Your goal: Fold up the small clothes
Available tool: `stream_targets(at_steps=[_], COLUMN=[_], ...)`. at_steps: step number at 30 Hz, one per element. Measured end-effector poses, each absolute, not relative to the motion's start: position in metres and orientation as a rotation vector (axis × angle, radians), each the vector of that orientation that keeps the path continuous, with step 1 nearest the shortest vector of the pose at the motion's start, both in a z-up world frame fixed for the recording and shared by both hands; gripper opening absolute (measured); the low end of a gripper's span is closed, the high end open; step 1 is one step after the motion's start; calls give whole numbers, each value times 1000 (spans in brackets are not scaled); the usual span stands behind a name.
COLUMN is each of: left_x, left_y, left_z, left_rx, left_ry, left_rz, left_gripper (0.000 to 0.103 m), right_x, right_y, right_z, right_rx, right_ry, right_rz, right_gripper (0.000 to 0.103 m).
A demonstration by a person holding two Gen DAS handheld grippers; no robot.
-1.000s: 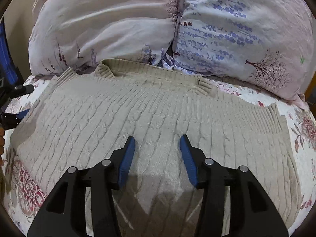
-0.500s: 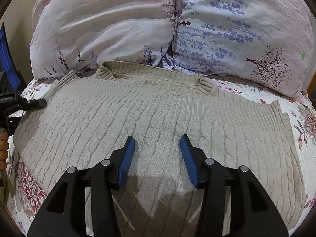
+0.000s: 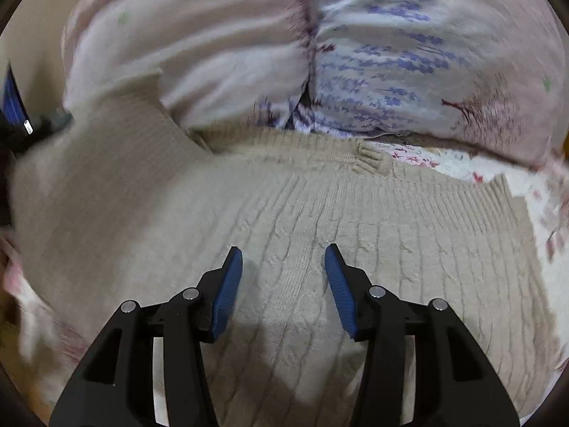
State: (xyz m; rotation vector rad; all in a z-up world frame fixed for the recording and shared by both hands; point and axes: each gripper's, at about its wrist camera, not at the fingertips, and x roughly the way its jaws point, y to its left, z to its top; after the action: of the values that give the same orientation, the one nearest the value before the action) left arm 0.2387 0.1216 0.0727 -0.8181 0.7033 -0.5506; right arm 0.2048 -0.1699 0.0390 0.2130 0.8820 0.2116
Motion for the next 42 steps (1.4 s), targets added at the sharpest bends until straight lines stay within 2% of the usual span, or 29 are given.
stream_targets(at_steps=[2,6,9,12,16,18,20,22,23,26,29,32,37,40,41,42], left_x=[242,248,251,253,258,255,245,232,229,226,230,234,228,229,229,228], left_y=[98,55,16,-26,-70,-74,-66,-44,-33,1,24,33,19,5,2,0], left_z=[82,88,84,66,29,26,40,59,67,76,62,40,24,20,19,18], left_rx=[-812,-809,-793,-747,-704,-740,-745,-714,-693,-594,-564,-560,-493,-475,-464,-457], left_ry=[694,707,734,791,931,953,901,806,769,734,794,878,934,955,955,954], left_rz=[-608,-696,-755,-782,-803,-852,-896,-864,-838,-639,-484,-416,-453,-484,-480,-480], left_gripper=[14,13,13,13,13,23,65,79,82,84,84,82,81,81,81,81], right_x=[200,193,189,183,180,181,180,179,182,188,199,209,223,237,242,245], right_y=[-191,-232,-272,-310,-327,-328,-328,-327,-325,-319,-306,-294,-292,-289,-286,-284], right_z=[49,57,54,43,34,33,34,35,36,35,28,18,14,10,10,11], right_rx=[312,474,640,793,859,877,896,910,920,927,917,937,1007,978,961,936], right_ry=[844,816,808,813,846,861,875,885,896,934,1003,1068,1061,1077,1076,1073], right_rz=[239,288,283,262,248,262,284,307,327,367,396,431,450,394,372,353], right_gripper=[51,59,59,59,59,59,63,64,64,64,64,63,59,50,43,27])
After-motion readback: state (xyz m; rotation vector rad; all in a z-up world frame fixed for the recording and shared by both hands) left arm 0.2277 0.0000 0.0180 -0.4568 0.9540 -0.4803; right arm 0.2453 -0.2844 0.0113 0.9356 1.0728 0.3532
